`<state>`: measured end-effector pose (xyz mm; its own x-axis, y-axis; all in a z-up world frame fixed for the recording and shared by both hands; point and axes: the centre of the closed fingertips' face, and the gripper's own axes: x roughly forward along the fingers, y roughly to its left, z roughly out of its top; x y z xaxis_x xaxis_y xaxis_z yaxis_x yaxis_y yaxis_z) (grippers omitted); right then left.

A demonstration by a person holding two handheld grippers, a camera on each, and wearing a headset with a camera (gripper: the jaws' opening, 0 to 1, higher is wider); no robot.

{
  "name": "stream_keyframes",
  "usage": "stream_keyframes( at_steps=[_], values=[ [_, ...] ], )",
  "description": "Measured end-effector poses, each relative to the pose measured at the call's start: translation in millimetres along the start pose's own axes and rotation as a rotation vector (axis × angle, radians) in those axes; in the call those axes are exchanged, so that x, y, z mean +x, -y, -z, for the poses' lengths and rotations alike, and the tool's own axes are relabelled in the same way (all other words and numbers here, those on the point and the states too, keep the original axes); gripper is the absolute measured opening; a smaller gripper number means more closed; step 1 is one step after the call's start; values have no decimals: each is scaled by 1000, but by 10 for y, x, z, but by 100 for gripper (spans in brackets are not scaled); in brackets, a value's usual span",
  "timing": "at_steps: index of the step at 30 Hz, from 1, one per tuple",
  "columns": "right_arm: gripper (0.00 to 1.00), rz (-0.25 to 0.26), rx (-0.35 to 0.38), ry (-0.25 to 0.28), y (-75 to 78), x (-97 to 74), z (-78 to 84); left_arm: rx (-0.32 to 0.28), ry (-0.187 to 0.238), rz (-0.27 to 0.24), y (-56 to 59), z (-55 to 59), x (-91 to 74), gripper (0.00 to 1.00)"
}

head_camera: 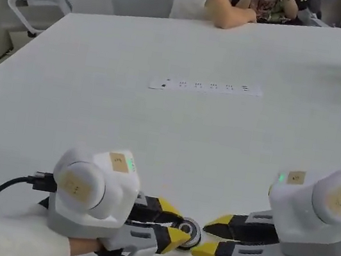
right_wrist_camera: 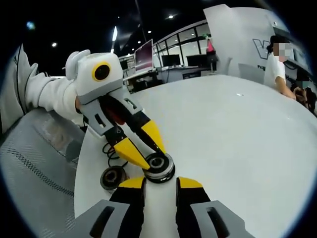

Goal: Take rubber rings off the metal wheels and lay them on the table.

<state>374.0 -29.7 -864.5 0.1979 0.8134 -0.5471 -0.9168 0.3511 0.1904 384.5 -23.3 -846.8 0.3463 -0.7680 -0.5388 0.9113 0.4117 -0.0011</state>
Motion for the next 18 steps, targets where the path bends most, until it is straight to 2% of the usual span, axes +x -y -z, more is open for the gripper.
stream_keyframes(
  at_steps=[8,9,10,18],
  values=[
    [14,-18,-5,-8,-7,18,3,-3,4,3,2,14,4,14],
    [10,-16,-16,-31,-4,6,34,-2,5,3,1,14,2,14],
    [9,-25,-18,-17,-30,17,12,-2,7,2,-3,16,0,14],
    [7,-6,-9,-25,-41,23,12,-9,9,-2,-1,18,-12,13]
  ],
)
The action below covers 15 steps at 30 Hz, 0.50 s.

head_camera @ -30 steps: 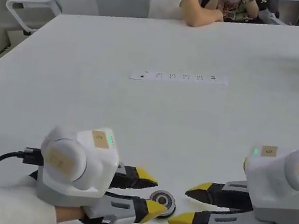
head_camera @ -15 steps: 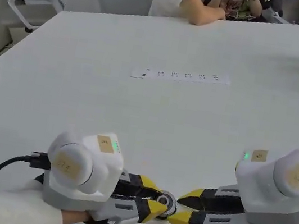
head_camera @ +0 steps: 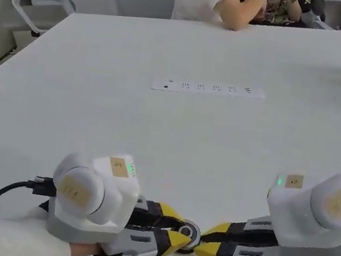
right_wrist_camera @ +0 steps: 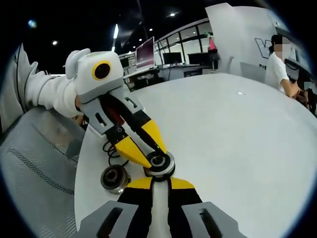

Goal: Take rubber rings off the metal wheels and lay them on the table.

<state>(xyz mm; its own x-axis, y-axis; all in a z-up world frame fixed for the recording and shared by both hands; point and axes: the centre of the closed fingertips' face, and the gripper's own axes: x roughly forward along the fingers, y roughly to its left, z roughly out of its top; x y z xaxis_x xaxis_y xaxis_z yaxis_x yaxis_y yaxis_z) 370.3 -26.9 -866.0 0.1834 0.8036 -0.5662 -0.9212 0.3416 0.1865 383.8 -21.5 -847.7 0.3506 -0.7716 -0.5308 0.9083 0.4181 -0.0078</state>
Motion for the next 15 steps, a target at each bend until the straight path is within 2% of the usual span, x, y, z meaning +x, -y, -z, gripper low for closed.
stream_keyframes(
  at_steps=[7,9,10,11,12,15],
  values=[
    [4,20,-13,-11,-1,2,2,-2,-1,-3,0,7,-8,13],
    [0,42,-12,-12,14,7,9,-7,2,1,6,11,-13,13],
    [0,50,-26,-29,-18,35,50,-5,3,0,10,10,-15,13],
    [0,55,-28,-17,-18,63,24,0,3,1,13,9,-16,13],
    [0,64,-64,-24,23,37,26,10,1,1,14,10,-17,13],
    [0,79,-43,-30,87,19,14,11,-1,0,17,6,-18,13]
  ],
)
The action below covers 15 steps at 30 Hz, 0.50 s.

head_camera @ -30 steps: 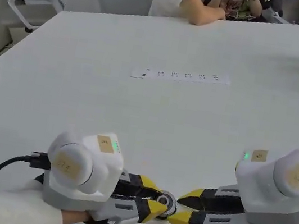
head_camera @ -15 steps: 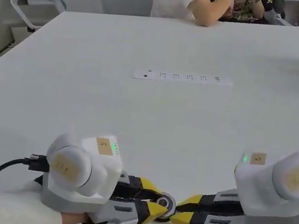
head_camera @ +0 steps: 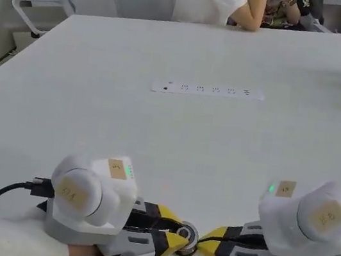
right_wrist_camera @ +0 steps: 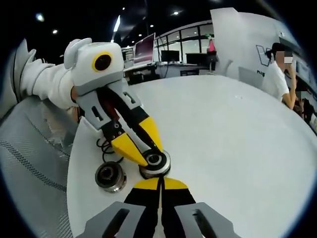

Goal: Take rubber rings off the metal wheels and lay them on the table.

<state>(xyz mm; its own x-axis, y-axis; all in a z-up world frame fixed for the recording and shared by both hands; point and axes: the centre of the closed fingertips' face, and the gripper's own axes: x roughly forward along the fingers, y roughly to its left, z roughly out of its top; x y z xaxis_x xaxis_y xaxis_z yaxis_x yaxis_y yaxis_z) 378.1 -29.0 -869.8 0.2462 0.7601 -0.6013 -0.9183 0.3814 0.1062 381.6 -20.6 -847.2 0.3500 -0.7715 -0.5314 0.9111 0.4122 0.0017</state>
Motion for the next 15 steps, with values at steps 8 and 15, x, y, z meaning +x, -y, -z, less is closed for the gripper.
stream_keyframes(
  at_steps=[8,15],
  values=[
    [0,11,285,38,47,-29,1,13,-2,-7,7,2,-1,13],
    [0,-16,476,112,64,-57,-24,19,-2,-5,6,3,1,12]
  ],
)
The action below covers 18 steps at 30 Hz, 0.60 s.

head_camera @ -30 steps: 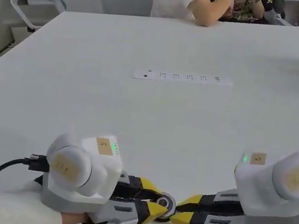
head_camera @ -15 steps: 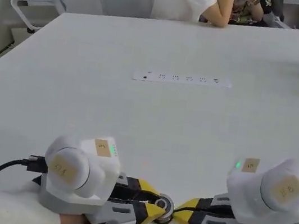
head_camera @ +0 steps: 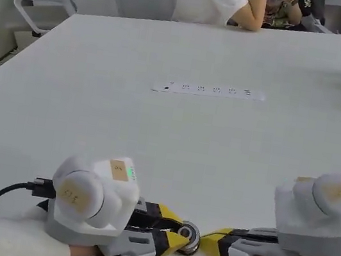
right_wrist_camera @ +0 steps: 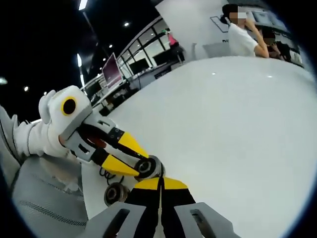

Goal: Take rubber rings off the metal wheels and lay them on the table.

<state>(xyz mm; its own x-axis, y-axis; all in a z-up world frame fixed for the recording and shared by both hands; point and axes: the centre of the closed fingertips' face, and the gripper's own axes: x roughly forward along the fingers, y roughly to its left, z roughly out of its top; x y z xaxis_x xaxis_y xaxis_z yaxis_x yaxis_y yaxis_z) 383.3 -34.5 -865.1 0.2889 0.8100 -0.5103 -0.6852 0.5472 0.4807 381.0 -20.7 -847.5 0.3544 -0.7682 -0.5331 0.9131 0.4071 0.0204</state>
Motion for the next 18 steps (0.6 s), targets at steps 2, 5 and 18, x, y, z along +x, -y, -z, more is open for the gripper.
stream_keyframes(
  at_steps=[2,5,18],
  values=[
    [0,-13,58,26,3,-16,-25,2,-1,-1,1,1,0,12],
    [0,-33,105,58,-12,-38,-79,4,-2,0,2,2,2,12],
    [0,-44,74,42,-80,-54,-91,-14,7,1,7,3,6,12]
  ],
)
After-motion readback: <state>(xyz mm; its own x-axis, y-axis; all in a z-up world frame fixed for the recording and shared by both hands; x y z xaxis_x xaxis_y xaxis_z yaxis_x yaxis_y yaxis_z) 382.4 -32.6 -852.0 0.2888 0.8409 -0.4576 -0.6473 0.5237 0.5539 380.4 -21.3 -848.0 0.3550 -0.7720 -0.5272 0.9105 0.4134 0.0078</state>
